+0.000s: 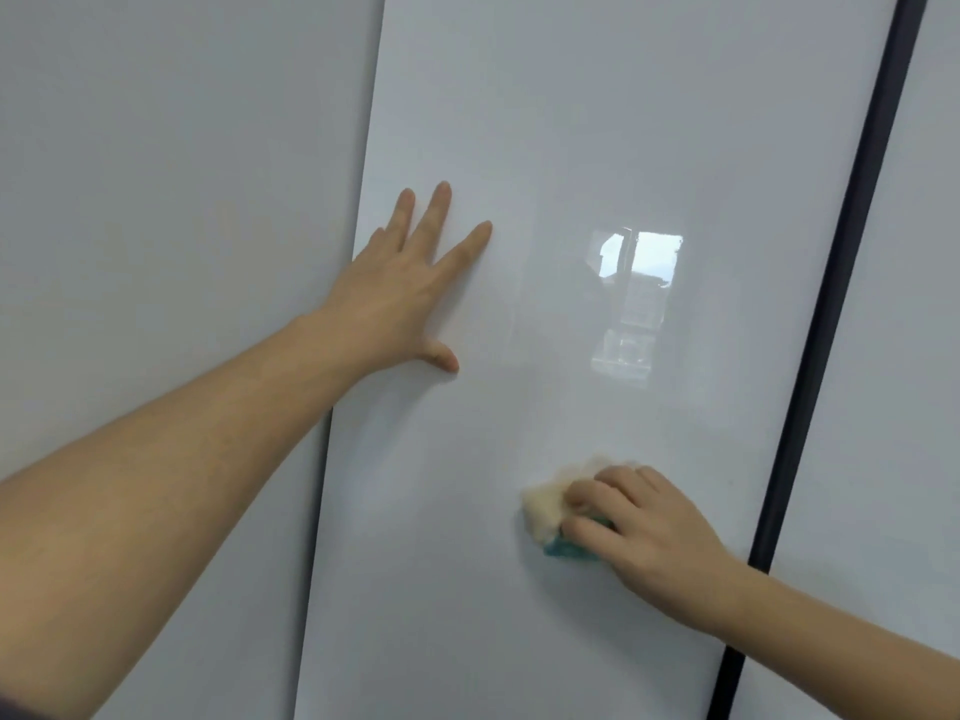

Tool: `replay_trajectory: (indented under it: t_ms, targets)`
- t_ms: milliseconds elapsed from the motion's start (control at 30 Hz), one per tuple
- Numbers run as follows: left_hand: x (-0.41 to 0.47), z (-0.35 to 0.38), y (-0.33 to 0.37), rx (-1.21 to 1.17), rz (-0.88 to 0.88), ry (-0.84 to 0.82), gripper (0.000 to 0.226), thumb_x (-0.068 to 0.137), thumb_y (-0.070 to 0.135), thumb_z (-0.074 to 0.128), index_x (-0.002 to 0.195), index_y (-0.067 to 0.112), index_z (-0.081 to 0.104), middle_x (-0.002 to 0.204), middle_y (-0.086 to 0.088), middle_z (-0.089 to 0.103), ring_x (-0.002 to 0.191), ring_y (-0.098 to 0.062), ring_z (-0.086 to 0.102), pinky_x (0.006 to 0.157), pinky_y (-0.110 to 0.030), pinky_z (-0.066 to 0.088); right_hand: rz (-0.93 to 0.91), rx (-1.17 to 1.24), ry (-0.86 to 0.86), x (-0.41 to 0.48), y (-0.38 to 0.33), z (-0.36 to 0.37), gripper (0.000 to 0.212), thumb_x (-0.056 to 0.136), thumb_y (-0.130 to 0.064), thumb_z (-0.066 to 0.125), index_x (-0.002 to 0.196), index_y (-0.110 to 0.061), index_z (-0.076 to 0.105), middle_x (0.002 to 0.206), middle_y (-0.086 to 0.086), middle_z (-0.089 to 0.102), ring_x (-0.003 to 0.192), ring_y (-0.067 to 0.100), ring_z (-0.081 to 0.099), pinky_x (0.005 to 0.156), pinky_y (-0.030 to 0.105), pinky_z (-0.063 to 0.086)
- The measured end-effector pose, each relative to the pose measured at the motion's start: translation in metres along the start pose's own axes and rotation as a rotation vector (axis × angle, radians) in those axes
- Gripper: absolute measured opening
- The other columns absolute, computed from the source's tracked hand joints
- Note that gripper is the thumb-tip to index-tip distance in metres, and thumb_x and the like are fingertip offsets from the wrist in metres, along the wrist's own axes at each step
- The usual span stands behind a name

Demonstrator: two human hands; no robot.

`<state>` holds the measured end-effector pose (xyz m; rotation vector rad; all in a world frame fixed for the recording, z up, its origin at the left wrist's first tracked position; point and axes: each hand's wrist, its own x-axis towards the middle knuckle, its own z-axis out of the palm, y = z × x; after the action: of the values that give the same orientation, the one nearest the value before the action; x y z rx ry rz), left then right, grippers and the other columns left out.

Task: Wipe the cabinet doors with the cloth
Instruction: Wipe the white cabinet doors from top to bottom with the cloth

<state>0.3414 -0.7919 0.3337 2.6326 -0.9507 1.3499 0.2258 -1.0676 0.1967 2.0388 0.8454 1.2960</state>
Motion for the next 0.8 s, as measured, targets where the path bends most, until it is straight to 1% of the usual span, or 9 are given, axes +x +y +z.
replay_trajectory:
  t_ms: [67, 167, 233, 367, 433, 500, 600, 700, 800]
  targets:
    - [0.000, 0.002, 0.006, 0.026, -0.018, -0.015, 0.138, 0.060, 0.069, 0.076, 0.152, 0.030, -0.019, 0.158, -0.013, -0.027, 0.147, -0.041, -0.017, 0.120, -0.052, 0.015, 0.039, -0.034, 0.031, 0.004, 0.025, -0.013, 0.014, 0.090, -0.003, 0.053, 0.095, -0.015, 0.058, 0.106, 0.008, 0.061, 0.084, 0.029, 0.055, 0.065, 0.036, 0.042]
    - [-0.002, 0.005, 0.012, 0.030, -0.038, 0.003, 0.139, 0.060, 0.066, 0.078, 0.152, 0.029, -0.020, 0.158, -0.013, -0.027, 0.147, -0.040, -0.017, 0.119, -0.052, 0.012, 0.340, -0.059, 0.156, 0.012, 0.061, -0.035, 0.030, 0.072, -0.003, 0.058, 0.097, -0.018, 0.053, 0.110, 0.003, 0.053, 0.091, 0.029, 0.051, 0.067, 0.036, 0.040]
    - [-0.003, 0.004, 0.014, 0.036, -0.007, 0.017, 0.134, 0.064, 0.062, 0.078, 0.152, 0.032, -0.017, 0.159, -0.009, -0.027, 0.148, -0.036, -0.016, 0.119, -0.053, 0.012, 0.465, -0.064, 0.193, 0.004, 0.058, -0.038, 0.031, 0.069, -0.005, 0.055, 0.097, -0.018, 0.053, 0.110, 0.003, 0.051, 0.094, 0.029, 0.049, 0.069, 0.037, 0.039]
    - [-0.005, 0.006, 0.015, 0.044, 0.067, 0.020, 0.120, 0.071, 0.055, 0.077, 0.153, 0.039, -0.010, 0.161, -0.002, -0.024, 0.149, -0.032, -0.014, 0.118, -0.052, 0.018, 0.276, -0.063, 0.097, -0.047, 0.010, -0.017, 0.015, 0.088, -0.004, 0.047, 0.093, -0.017, 0.051, 0.107, 0.005, 0.052, 0.089, 0.031, 0.053, 0.071, 0.038, 0.041]
    - [-0.006, 0.006, 0.015, 0.034, 0.067, 0.029, 0.119, 0.071, 0.052, 0.078, 0.154, 0.039, -0.006, 0.162, -0.003, -0.021, 0.150, -0.032, -0.011, 0.117, -0.053, 0.021, 0.163, -0.071, 0.019, -0.063, 0.005, -0.020, 0.019, 0.096, -0.003, 0.039, 0.091, -0.016, 0.051, 0.105, 0.005, 0.055, 0.088, 0.030, 0.054, 0.072, 0.036, 0.039]
    - [-0.007, 0.007, 0.017, 0.039, 0.059, 0.022, 0.117, 0.072, 0.050, 0.078, 0.154, 0.037, -0.006, 0.162, -0.004, -0.020, 0.150, -0.032, -0.011, 0.117, -0.052, 0.022, 0.131, -0.079, -0.017, -0.059, 0.022, -0.032, 0.011, 0.094, -0.007, 0.047, 0.093, -0.017, 0.052, 0.106, 0.006, 0.058, 0.088, 0.030, 0.055, 0.071, 0.038, 0.040]
    - [-0.008, 0.007, 0.019, 0.060, 0.063, 0.017, 0.117, 0.074, 0.051, 0.077, 0.154, 0.036, -0.008, 0.161, -0.005, -0.021, 0.149, -0.033, -0.012, 0.117, -0.052, 0.021, 0.279, -0.095, 0.078, -0.030, 0.061, -0.049, 0.020, 0.078, -0.005, 0.063, 0.094, -0.014, 0.057, 0.105, 0.010, 0.060, 0.089, 0.032, 0.055, 0.067, 0.038, 0.044]
    - [-0.008, 0.007, 0.018, 0.080, 0.076, 0.018, 0.119, 0.073, 0.055, 0.075, 0.154, 0.034, -0.010, 0.161, -0.007, -0.023, 0.149, -0.035, -0.013, 0.116, -0.054, 0.021, 0.475, -0.090, 0.182, -0.009, 0.067, -0.053, 0.017, 0.069, -0.003, 0.066, 0.086, -0.007, 0.065, 0.103, 0.008, 0.058, 0.090, 0.031, 0.050, 0.066, 0.035, 0.040]
    - [-0.008, 0.010, 0.019, 0.109, 0.080, 0.005, 0.125, 0.071, 0.061, 0.074, 0.153, 0.032, -0.016, 0.158, -0.009, -0.028, 0.148, -0.038, -0.016, 0.116, -0.056, 0.018, 0.432, -0.068, 0.163, -0.033, 0.034, -0.034, 0.018, 0.074, -0.006, 0.063, 0.090, -0.014, 0.056, 0.106, 0.006, 0.051, 0.089, 0.031, 0.050, 0.068, 0.036, 0.040]
